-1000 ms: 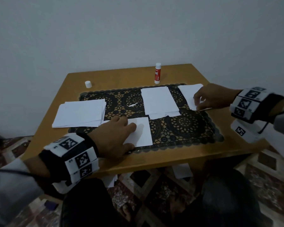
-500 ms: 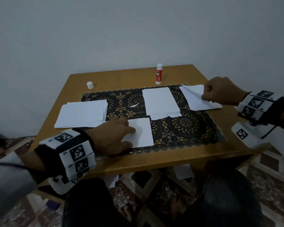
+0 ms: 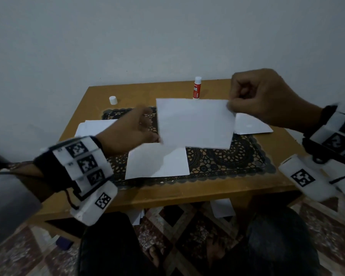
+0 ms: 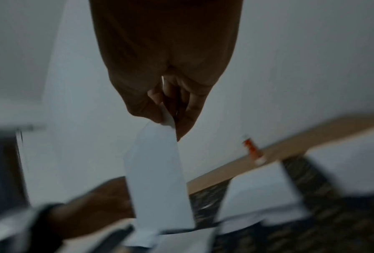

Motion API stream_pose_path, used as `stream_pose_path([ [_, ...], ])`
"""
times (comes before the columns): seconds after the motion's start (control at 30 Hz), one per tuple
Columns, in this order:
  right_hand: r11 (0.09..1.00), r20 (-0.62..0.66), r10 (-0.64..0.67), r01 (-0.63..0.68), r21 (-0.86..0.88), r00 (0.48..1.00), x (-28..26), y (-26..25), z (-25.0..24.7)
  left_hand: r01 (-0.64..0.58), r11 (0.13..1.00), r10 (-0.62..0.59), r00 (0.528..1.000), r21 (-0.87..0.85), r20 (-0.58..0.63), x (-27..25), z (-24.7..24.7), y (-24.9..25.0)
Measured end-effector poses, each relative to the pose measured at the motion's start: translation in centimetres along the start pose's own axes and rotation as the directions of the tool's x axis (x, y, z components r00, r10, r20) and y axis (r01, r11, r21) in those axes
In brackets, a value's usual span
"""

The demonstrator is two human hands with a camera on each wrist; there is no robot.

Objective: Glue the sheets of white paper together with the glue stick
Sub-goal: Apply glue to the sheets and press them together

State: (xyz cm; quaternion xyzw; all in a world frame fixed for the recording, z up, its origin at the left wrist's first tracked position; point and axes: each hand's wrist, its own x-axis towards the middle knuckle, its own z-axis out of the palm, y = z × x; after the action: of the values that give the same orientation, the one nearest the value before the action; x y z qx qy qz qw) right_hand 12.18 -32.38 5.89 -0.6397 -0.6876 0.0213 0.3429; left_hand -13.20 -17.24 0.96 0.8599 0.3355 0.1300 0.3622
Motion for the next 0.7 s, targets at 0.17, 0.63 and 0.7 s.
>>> stream_pose_path([
  [0.17, 0.896, 0.033, 0.263, -0.257, 0.362, 0.964, 0.8, -2.2, 3.9, 0.143, 0.789, -0.108, 0.99, -0.598, 0.093, -0.8, -1.8, 0.4],
  [0.63, 0.393, 0.629, 0.512, -0.811, 0.433, 0.585, -0.2, 0.2, 10.3, 0.368, 0.802, -0.38, 0.922, -0.47, 0.073, -2.4, -0.4, -4.1],
  [0.7, 0.427, 0.622, 0.53, -0.815, 0.391, 0.576, -0.3, 0.2, 10.3, 0.415, 0.799, -0.411, 0.905, -0.436, 0.109, -2.3, -0.3, -4.3],
])
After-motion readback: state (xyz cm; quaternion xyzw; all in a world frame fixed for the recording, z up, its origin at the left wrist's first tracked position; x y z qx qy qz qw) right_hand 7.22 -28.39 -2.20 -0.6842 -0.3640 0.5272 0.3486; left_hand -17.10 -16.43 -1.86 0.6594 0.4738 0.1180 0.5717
